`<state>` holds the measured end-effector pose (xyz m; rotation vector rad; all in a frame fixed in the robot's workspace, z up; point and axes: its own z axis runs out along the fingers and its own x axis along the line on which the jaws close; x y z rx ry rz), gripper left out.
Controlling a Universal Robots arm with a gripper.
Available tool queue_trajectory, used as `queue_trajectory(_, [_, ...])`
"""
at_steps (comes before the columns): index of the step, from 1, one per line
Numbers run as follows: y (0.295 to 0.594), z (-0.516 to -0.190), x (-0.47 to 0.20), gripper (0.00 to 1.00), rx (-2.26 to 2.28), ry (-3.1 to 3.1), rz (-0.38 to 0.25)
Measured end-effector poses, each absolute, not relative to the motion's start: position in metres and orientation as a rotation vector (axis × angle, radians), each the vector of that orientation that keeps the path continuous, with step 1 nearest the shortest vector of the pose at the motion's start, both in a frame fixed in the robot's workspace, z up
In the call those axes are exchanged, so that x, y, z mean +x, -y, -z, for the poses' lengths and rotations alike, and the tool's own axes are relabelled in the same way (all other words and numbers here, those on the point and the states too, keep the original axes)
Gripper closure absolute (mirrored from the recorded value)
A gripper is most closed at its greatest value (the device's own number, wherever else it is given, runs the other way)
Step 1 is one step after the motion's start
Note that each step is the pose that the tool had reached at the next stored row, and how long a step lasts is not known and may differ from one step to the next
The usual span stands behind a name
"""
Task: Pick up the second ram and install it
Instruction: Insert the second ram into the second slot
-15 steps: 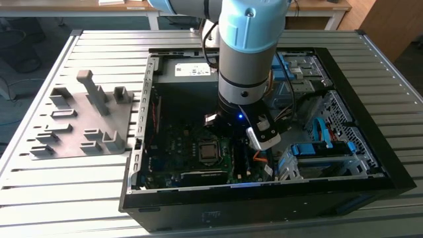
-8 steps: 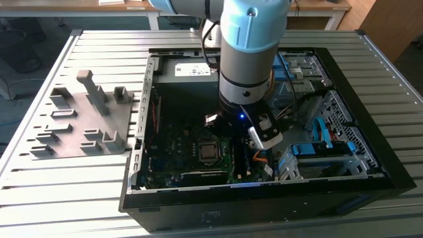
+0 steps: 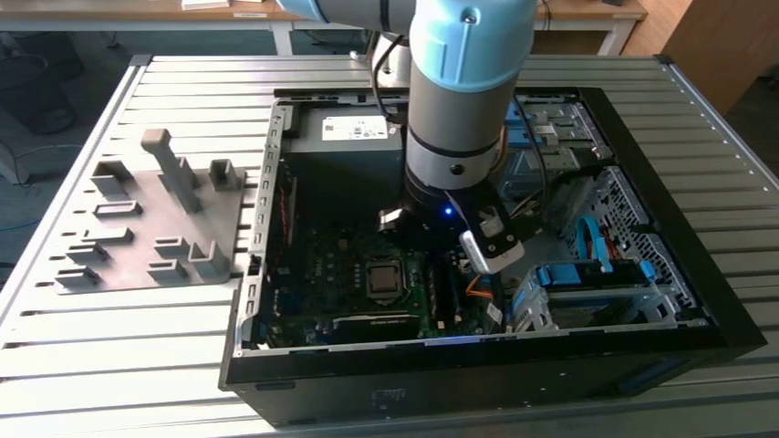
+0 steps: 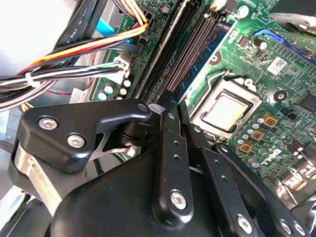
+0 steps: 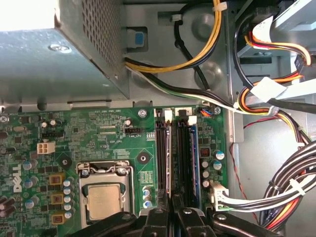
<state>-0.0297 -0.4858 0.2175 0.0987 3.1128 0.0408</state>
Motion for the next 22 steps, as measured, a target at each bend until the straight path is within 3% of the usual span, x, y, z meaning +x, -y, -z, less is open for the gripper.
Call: queue_trajectory(22, [0.4858,-0.2166,-0.0221,0.86,0.059,-3.125,-0.040])
